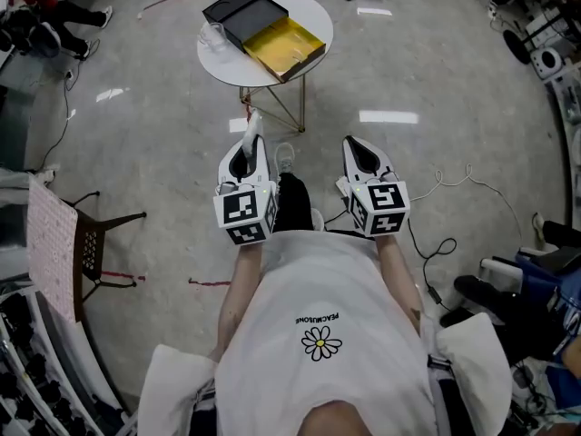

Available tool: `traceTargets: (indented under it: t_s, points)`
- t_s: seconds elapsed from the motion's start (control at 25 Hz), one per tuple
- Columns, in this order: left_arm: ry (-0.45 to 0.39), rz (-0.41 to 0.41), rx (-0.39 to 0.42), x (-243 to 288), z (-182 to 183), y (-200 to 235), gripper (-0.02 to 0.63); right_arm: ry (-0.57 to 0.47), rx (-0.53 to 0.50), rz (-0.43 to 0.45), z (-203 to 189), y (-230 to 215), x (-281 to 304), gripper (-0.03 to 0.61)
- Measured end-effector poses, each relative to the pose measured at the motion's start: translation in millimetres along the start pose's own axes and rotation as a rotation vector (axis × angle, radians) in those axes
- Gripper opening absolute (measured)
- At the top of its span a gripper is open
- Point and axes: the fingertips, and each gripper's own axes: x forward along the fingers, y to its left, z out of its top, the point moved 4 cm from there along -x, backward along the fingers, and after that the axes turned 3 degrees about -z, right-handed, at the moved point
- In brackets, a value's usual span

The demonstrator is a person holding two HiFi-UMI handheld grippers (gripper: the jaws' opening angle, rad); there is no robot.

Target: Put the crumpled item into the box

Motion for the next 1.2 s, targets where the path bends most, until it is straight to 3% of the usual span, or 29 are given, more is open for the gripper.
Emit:
traceTargets:
  t_s: [0.36, 0.56, 0.92, 1.2]
  points:
    - [-0.004, -0.050, 0.014, 69, 16, 14, 0.041, 0.000, 0.017, -0.015, 9, -22, 46, 0.000]
    - [0.014, -0.085, 0.015, 121, 30, 31, 0.041, -0.055, 0.000, -0.014, 37, -27, 91, 0.000]
    - [-0.023, -0.141, 0.005, 239, 87, 84, 0.041, -0.054, 0.001, -0.077, 102, -55, 197, 0.000]
    - [0.026, -0.200, -0.002, 315, 97, 117, 0.041, -0.023, -0.018, -0.077, 135, -60, 277, 0.000]
